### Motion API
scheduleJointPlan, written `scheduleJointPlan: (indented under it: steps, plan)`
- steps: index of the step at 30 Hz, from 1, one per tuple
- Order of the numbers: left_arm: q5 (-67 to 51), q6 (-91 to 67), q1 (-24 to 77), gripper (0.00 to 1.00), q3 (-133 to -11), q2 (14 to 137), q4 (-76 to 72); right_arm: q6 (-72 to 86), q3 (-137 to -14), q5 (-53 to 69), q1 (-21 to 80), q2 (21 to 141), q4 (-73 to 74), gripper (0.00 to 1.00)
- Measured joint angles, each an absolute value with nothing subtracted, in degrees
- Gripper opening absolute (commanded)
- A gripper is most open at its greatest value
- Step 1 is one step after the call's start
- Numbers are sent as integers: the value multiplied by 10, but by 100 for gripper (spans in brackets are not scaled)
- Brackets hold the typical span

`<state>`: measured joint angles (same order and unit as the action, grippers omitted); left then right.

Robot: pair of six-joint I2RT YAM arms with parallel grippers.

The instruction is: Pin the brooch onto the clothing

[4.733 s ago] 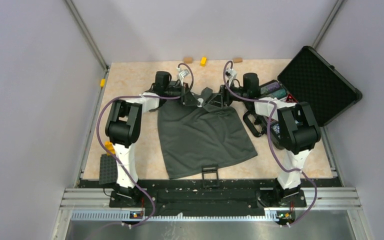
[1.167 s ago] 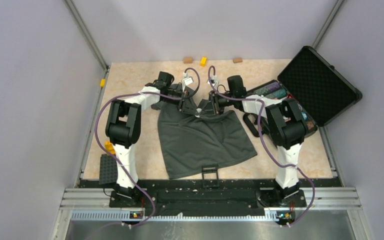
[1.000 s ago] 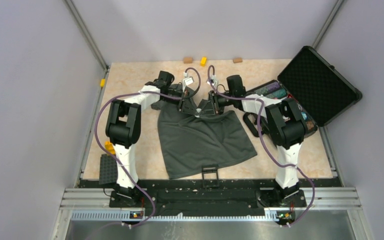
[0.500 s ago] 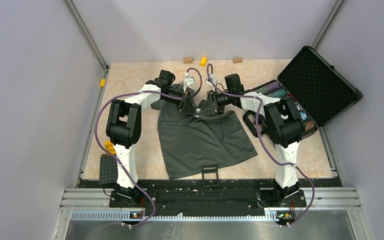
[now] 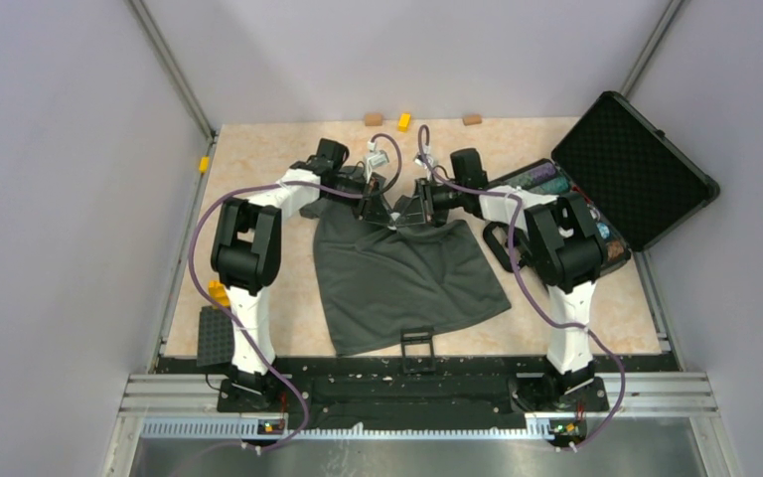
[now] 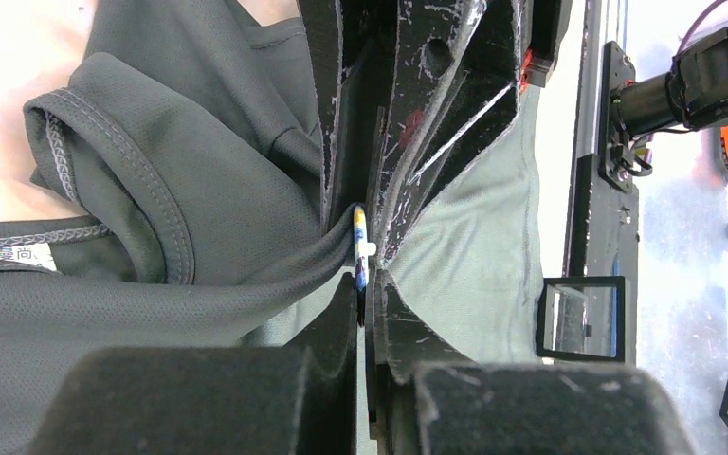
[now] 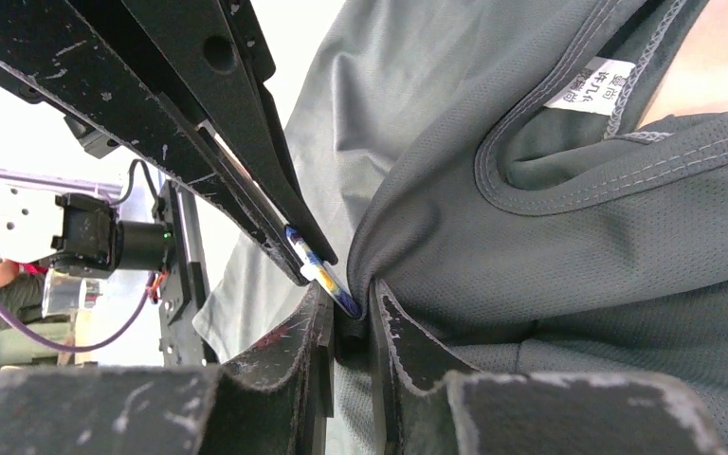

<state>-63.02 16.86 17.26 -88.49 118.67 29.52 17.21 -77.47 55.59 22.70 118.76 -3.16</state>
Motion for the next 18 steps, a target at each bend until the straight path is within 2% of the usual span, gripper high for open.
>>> scheduleJointPlan:
  steps: [10, 18]
  plan:
    - [-626, 104, 172, 0, -842, 1179, 210, 192, -753, 551, 222, 1187, -71, 11]
    - [-600, 40, 173, 0, -827, 1175, 168, 185, -730, 552, 218, 1180, -114, 18]
